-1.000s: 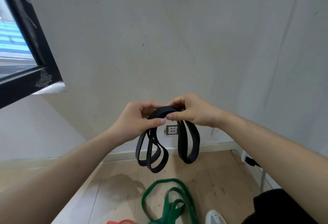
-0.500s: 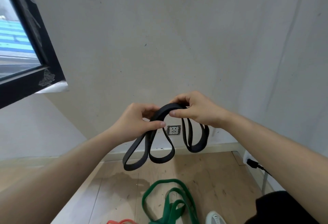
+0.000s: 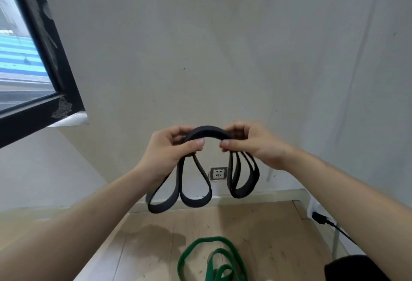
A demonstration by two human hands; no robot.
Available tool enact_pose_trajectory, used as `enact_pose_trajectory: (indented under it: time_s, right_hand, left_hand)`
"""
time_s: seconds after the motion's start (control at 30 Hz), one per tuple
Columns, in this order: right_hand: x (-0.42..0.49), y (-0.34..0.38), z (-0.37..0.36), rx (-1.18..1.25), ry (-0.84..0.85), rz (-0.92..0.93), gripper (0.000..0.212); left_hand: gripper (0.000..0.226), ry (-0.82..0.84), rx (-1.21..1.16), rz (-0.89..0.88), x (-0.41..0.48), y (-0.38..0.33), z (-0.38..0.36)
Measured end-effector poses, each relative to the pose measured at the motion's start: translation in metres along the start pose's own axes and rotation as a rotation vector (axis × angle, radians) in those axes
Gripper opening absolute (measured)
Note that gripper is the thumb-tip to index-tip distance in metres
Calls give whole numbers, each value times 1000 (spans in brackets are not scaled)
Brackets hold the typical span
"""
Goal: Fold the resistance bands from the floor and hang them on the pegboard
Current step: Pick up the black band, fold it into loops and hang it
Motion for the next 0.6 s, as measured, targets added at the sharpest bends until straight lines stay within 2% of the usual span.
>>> enact_pose_trajectory:
  time_s: [0.13, 0.2, 0.4, 0.5, 0.6]
  right_hand:
    - [-1, -6, -21, -43, 101, -26, 31]
    - [1, -4, -29, -39, 100, -2, 33]
    - [13, 21, -27, 2, -45, 58, 23]
    - [17, 49, -15, -18, -172, 128, 31]
    - [18, 83, 1, -114, -276, 214, 41]
  left_hand:
    - [17, -22, -12, -13, 0, -6, -3]
    - [15, -32, -32, -19, 1, -10, -4]
    - [11, -124, -157, 6, 8, -30, 2]
    - [13, -223, -230, 9, 16, -48, 13]
    - [14, -253, -170, -39, 24, -79, 15]
Point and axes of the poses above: each hand's wrist, its own x-axis towards the middle knuckle, its own z-axis out of the back of the hand, y = z × x, the point moved 10 cm from there along x, towards the middle knuckle, and after that the axes turned 3 degrees about z, right-handed, at the moved point
